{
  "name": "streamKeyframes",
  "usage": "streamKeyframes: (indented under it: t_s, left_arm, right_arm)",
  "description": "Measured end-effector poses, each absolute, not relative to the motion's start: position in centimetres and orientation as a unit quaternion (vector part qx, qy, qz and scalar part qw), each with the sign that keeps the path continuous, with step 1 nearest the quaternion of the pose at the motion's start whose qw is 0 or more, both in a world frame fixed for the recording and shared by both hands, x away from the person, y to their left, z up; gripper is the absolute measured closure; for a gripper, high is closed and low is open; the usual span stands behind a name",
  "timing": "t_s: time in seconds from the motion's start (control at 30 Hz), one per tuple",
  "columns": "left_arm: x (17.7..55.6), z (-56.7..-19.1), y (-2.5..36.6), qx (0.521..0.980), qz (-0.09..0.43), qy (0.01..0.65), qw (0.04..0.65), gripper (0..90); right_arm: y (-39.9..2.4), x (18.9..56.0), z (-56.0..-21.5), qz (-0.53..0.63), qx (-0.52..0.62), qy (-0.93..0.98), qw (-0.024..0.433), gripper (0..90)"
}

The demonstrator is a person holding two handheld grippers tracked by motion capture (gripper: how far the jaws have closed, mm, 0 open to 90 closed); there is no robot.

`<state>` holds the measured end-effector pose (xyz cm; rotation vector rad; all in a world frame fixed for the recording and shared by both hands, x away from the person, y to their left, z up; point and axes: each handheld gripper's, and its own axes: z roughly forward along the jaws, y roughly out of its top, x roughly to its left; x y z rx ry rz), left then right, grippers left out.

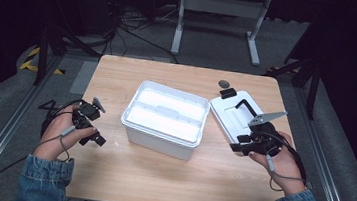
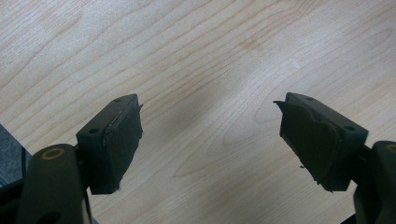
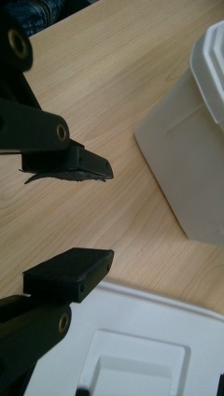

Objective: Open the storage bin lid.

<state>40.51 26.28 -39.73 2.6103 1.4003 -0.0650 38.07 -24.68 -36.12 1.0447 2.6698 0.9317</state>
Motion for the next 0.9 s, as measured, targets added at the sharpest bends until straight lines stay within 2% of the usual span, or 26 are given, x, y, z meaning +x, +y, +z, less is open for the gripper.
streamKeyframes:
  t_s: [0.23,0.43,0.63,0.9]
  left_arm:
    - [40.6,-39.7,26.1,0.88,-0.018,0.467,0.087,21.7]
    - [40.6,-39.9,25.6,0.881,-0.021,0.465,0.083,21.7]
    - [40.4,-39.8,25.8,0.88,-0.014,0.467,0.084,22.0]
    - [40.3,-39.8,25.8,0.879,-0.004,0.469,0.087,22.0]
  right_arm:
    - [-23.2,36.9,-37.8,0.333,0.331,0.882,0.04,55.9]
    - [-22.2,36.2,-39.0,0.341,0.319,0.883,0.039,55.8]
    - [-21.0,35.7,-41.4,0.353,0.309,0.883,0.019,56.4]
    - [-20.2,35.5,-43.8,0.365,0.293,0.883,0.038,56.7]
